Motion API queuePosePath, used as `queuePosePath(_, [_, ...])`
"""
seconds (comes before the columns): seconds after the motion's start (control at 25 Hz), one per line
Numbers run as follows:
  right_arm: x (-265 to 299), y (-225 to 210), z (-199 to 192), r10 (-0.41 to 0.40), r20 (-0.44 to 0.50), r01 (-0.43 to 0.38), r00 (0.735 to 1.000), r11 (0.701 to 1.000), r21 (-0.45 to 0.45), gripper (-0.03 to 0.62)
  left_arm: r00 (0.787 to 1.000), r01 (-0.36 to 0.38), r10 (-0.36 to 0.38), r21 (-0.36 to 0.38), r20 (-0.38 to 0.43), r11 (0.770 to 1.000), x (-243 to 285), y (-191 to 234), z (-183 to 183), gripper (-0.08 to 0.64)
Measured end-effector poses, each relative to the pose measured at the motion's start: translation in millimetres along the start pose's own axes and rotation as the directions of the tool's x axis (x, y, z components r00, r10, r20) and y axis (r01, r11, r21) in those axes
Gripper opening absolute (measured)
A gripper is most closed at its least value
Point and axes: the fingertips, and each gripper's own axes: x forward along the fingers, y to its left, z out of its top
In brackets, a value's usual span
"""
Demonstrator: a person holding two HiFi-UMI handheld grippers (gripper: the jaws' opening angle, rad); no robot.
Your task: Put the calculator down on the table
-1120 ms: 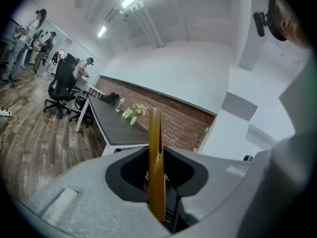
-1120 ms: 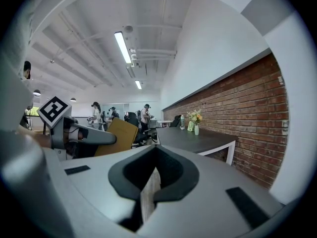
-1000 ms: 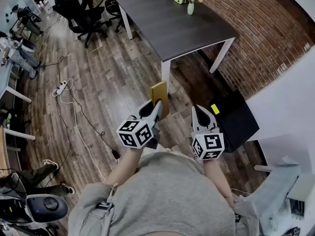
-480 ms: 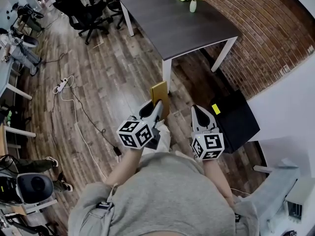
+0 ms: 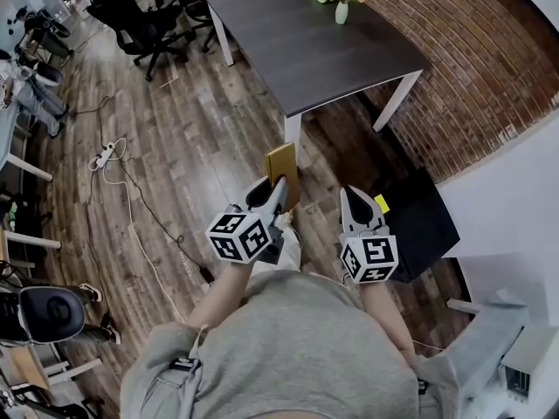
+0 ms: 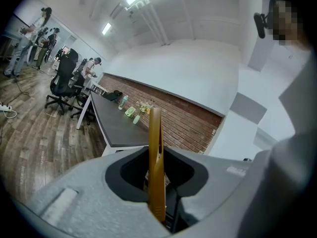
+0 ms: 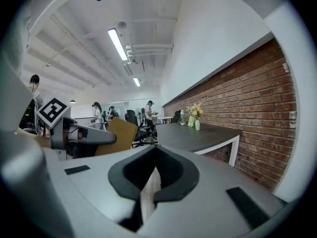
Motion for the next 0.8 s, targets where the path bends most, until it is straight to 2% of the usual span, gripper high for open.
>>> queuePosePath(0.32, [58.1, -27.6, 10.6, -0.005, -0.008, 0.005, 1.0, 1.0, 0.003, 0.003, 1.0, 0.002, -0.002, -0.003, -0.006, 1.0, 53.3, 27.1, 24.1, 0.086])
queuePosePath(0.8, [158.6, -59.4, 44.3, -0.007, -0.017, 0.007, 1.0, 1.0, 0.0, 0.003, 1.0, -0.006, 0.006, -0.015, -0.019, 1.0, 132.2, 77.1, 79.7, 0.086])
